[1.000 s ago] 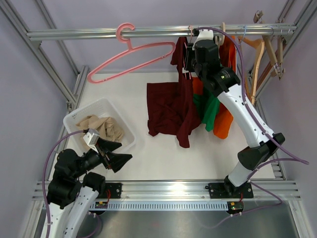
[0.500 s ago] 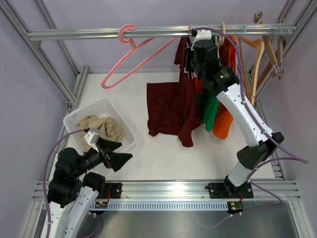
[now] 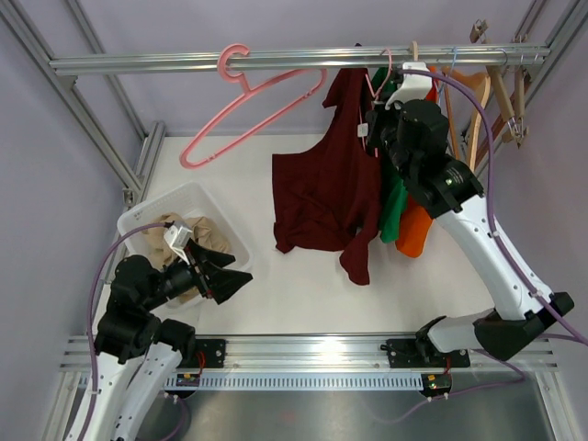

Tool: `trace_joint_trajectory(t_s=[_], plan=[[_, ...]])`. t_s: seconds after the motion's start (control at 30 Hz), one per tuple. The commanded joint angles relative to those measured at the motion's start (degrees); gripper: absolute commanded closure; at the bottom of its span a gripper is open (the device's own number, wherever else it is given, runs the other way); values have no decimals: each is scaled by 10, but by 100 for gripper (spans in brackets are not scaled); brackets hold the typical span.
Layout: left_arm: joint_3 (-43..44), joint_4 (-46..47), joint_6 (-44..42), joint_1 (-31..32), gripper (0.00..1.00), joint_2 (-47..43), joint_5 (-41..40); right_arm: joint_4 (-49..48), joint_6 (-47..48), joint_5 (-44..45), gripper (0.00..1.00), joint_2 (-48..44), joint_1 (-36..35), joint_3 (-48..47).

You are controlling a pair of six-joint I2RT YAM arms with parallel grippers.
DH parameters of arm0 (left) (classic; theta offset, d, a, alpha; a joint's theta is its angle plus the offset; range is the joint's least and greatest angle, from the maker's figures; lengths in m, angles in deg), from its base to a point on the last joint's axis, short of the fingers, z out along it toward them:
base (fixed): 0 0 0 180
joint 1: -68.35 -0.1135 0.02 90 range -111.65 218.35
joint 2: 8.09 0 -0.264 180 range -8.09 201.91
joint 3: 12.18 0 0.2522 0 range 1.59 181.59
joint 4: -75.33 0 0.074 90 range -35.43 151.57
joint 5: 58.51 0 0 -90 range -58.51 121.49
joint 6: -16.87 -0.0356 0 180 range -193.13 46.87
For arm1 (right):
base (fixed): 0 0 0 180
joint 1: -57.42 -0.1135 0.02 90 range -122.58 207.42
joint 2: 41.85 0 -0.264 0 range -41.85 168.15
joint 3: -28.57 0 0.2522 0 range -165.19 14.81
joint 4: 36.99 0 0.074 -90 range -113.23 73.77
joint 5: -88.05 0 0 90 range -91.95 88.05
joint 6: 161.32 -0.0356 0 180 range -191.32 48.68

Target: Remove the t-shirt from the hanger

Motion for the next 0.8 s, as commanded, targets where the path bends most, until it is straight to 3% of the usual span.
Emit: trace_joint_trajectory(t_s=[0.0, 0.13, 0.23, 0.33, 0.37, 0.43, 0.47, 0.5, 0.57, 0.77], plan=[[28, 79, 36, -1, 1, 32, 43, -93, 16, -5, 100, -34, -7, 27], [63, 90, 37, 6, 1, 79, 47, -78, -10, -6, 100, -84, -23, 82], [90, 97, 39, 38, 1, 104, 22, -81, -29, 58, 100, -126, -69, 145], [102, 97, 28, 145, 1, 142, -70, -92, -57, 120, 100, -166, -110, 191], [106, 97, 24, 240, 1, 163, -113, -93, -69, 138, 100, -174, -139, 198], [110, 98, 6, 351, 1, 185, -273, -84, -79, 189, 100, -187, -160, 210], [112, 110, -2, 457, 1, 196, -336, -83, -93, 197, 100, -193, -171, 214], [113, 120, -11, 506, 1, 223, -448, -83, -100, 202, 100, -199, -174, 226], [129, 151, -35, 601, 1, 260, -519, -95, -120, 210, 100, -217, -178, 243], [199, 231, -70, 687, 1, 442, -581, -123, -146, 233, 100, -254, -206, 289]])
